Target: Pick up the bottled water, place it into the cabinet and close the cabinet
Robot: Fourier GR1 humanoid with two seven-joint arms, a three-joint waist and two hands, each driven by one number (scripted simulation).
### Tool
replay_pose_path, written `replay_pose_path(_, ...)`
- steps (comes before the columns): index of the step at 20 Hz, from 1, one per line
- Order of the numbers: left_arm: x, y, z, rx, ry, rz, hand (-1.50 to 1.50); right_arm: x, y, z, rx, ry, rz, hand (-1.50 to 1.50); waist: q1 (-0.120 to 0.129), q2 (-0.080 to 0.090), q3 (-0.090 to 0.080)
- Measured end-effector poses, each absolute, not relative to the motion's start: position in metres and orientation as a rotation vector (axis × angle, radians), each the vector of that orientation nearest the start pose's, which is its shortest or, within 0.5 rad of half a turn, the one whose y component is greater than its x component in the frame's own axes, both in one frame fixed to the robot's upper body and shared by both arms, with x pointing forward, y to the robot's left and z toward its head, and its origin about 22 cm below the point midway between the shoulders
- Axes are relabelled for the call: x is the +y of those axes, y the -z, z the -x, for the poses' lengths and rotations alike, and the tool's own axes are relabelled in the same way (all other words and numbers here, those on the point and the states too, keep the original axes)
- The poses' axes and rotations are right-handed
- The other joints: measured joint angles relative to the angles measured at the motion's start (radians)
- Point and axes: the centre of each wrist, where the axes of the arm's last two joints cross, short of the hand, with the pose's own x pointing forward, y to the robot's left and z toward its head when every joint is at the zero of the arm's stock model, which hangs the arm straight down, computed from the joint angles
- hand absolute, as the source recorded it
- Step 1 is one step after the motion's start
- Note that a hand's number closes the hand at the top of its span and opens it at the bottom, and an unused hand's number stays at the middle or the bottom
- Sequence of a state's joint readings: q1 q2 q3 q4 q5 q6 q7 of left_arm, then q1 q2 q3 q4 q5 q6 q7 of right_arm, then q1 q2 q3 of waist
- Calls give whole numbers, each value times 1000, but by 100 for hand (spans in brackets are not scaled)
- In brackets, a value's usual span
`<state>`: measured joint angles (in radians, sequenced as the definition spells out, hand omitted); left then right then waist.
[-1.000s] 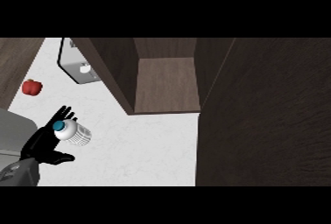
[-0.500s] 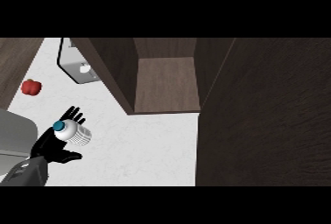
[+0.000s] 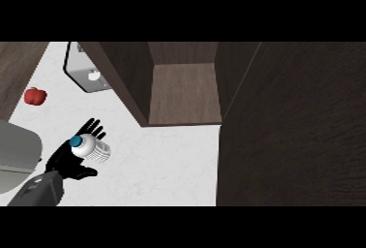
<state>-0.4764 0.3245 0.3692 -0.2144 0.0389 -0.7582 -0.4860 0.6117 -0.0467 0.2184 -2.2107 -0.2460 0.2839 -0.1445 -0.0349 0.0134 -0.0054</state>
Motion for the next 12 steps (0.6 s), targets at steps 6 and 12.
replay_pose_path(6, 357, 123, -272, -1239, -56, 555, 150, -228, -55, -104, -1805, 18, -410, -150, 2, -2, 1)
replay_pose_path(12, 343, 125, -275, -1250, -22, 586, 150, -228, -53, -103, -1805, 28, -406, -150, 2, -3, 1)
